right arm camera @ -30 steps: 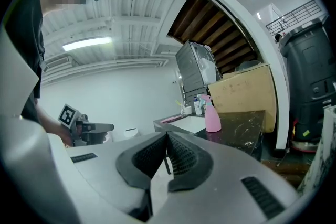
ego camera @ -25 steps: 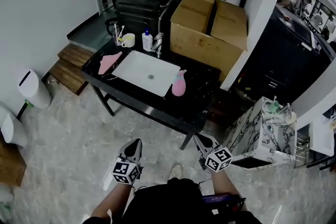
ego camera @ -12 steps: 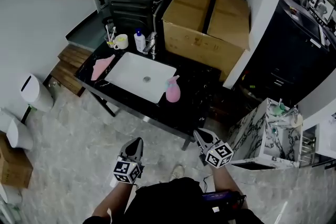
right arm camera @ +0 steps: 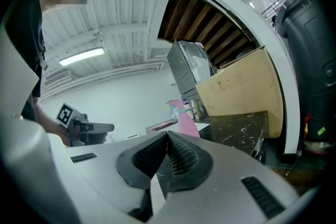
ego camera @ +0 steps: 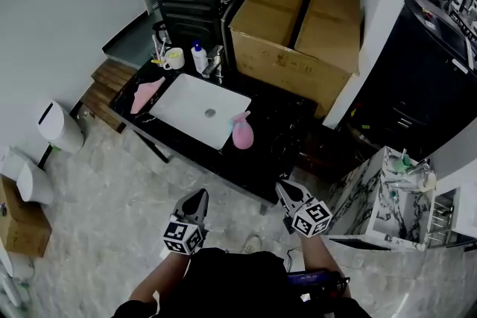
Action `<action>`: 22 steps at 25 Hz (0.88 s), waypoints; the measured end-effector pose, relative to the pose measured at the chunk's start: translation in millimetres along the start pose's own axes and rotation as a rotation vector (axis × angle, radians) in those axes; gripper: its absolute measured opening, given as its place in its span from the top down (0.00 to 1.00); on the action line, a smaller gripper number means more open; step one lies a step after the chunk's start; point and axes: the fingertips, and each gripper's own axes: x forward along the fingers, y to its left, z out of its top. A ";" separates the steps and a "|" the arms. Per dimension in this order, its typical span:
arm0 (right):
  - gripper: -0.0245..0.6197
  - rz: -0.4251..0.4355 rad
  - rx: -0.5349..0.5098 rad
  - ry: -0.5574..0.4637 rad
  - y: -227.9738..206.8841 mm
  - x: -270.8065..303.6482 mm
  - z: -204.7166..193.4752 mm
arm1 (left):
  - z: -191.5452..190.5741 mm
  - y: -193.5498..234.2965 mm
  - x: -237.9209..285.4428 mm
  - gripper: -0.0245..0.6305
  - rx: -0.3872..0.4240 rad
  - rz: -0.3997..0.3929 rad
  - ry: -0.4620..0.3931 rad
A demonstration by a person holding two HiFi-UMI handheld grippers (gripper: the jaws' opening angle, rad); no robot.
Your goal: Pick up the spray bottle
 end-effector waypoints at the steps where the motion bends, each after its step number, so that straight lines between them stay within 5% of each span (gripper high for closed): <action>1: 0.92 0.001 0.005 -0.002 -2.1 -0.8 0.1 | 1.4 -1.0 3.3 0.95 0.005 -0.001 0.003; 22: 0.92 -0.108 -0.002 -0.013 -58.2 9.9 20.8 | 26.1 3.1 100.7 0.95 0.052 -0.131 0.013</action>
